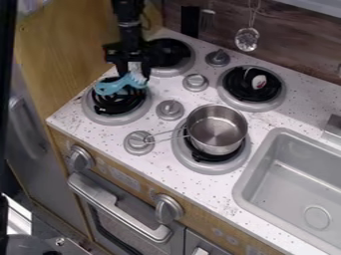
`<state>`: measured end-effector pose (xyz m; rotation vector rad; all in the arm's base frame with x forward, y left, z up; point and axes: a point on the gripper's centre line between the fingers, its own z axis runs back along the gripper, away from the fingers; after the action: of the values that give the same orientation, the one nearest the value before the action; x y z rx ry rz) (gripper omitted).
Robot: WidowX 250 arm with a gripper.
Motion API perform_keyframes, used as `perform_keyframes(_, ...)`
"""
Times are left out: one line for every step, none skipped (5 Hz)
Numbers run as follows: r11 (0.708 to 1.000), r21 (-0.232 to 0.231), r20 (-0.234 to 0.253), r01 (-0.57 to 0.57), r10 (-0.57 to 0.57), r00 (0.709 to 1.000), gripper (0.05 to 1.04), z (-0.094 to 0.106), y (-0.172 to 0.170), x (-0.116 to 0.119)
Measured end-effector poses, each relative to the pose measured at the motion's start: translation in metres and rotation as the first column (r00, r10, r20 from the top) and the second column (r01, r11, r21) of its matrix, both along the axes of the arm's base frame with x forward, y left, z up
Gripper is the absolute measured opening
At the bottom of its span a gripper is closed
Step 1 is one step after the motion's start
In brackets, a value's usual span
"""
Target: Moved the blue brush to the bottom left burner
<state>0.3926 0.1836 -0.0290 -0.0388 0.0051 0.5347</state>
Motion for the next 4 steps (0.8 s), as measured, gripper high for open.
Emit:
perform_keyframes(1.000,-0.010,-0.007,-0.011,0.011,1.000,0.650,-0.004,0.008,-0.001)
perform_keyframes(0.999,-0.042,-0.027,-0.005,0.004,1.000,0.775,-0.018,0.004,-0.004)
perform_keyframes(0.999,-0.031,-0.043,0.023,-0.025,0.999,0.988,-0.017,0.004,0.002)
perform_keyframes(0.999,-0.019,-0.025,0.029,-0.029,0.999,1.000,-0.022,0.003,0.004)
